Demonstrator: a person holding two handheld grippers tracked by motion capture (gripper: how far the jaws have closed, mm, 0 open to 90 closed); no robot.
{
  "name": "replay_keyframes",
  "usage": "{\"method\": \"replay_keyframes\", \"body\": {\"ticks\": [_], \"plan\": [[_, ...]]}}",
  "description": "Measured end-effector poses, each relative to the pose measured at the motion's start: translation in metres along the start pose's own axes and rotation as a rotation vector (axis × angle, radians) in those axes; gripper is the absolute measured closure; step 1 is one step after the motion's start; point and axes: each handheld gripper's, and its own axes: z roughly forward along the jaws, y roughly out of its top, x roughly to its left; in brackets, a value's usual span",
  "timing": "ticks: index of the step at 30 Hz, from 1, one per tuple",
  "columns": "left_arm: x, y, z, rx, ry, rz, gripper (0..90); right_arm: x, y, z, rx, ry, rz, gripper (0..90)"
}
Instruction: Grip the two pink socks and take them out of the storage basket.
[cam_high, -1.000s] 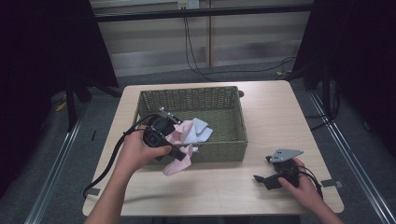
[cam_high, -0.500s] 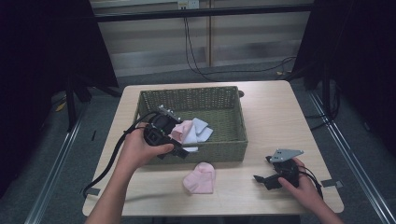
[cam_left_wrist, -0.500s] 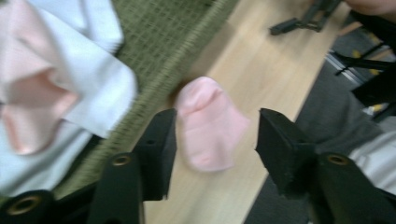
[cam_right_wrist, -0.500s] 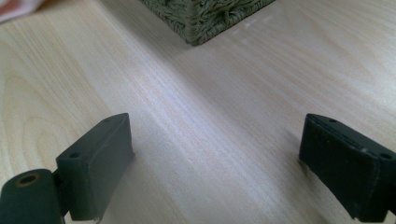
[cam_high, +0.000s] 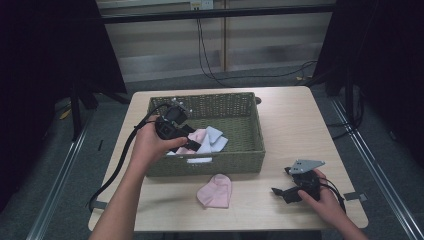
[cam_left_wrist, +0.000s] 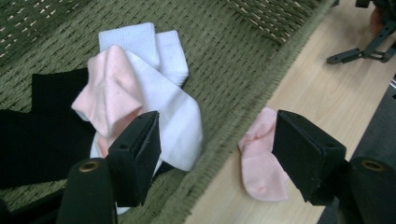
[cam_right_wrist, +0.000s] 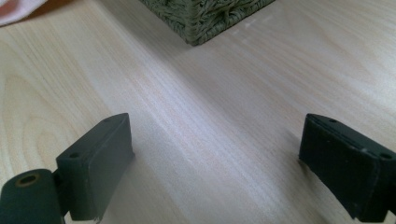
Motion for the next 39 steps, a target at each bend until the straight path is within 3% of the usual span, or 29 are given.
{"method": "replay_keyframes", "body": {"ticks": [5,12,22,28,32,39], "plan": [[0.011,0.004,0.006,0.025,0.028,-0.015,31.3,0.0,0.0,0.0,0.0,0.0,-0.001,9.0],[0.022,0.006,0.01,-0.002,0.034,-0.042,30.6,0.0,0.0,0.0,0.0,0.0,0.0,9.0],[0.04,0.009,0.022,0.024,0.05,-0.083,30.7,0.0,0.0,0.0,-0.001,0.0,-0.001,9.0],[0.054,0.011,0.036,0.037,0.066,-0.11,31.1,0.0,0.0,0.0,-0.001,0.0,0.003,9.0],[0.063,0.011,0.054,0.052,0.041,-0.123,31.6,0.0,0.0,0.0,-0.001,0.0,0.003,9.0],[0.075,0.008,0.072,0.079,0.036,-0.153,31.7,0.0,0.0,0.0,-0.001,0.0,0.002,9.0]]}}
